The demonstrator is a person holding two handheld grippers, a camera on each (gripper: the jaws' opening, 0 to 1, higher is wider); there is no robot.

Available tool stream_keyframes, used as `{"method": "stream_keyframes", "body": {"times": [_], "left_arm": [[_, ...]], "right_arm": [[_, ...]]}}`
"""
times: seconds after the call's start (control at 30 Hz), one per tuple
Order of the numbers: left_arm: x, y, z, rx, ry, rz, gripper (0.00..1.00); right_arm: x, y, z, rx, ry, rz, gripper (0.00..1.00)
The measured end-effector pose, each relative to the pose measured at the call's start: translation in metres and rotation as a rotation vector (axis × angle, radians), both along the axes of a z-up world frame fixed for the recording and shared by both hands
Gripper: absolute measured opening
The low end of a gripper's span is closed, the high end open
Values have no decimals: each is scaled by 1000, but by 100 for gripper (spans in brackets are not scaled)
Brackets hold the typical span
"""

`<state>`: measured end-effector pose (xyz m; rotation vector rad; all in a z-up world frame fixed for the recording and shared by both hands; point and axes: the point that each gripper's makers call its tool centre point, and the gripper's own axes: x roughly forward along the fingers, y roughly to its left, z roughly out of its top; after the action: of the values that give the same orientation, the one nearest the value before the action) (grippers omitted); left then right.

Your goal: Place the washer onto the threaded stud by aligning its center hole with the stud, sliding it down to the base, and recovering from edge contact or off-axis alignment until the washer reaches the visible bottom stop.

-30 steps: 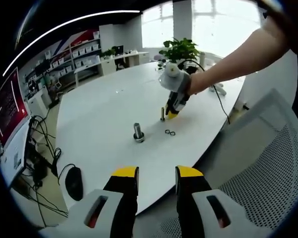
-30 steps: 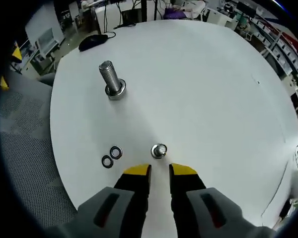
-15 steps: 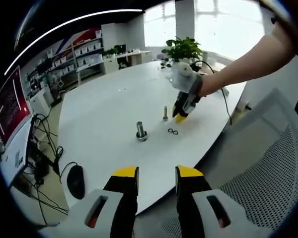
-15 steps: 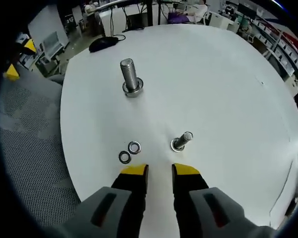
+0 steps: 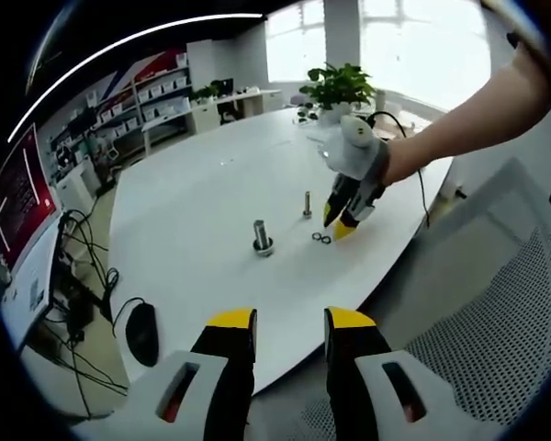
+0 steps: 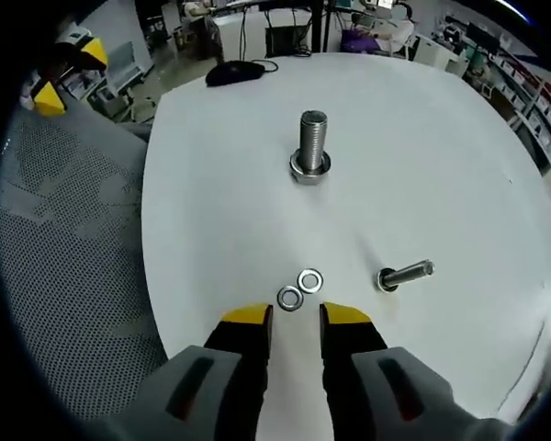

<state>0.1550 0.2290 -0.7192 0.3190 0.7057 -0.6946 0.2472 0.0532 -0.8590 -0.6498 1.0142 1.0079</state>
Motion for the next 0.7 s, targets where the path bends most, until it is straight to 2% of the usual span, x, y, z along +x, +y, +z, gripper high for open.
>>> {"method": "stream_keyframes", "body": {"times": [0.4, 0.7], "left_arm": [[3, 1, 4, -13, -18, 10, 27], [3, 1, 4, -17, -21, 11, 27]], "right_arm": [[-3, 2, -9, -27, 20, 17, 23], [-2, 8, -9, -29, -1, 60, 21]]}}
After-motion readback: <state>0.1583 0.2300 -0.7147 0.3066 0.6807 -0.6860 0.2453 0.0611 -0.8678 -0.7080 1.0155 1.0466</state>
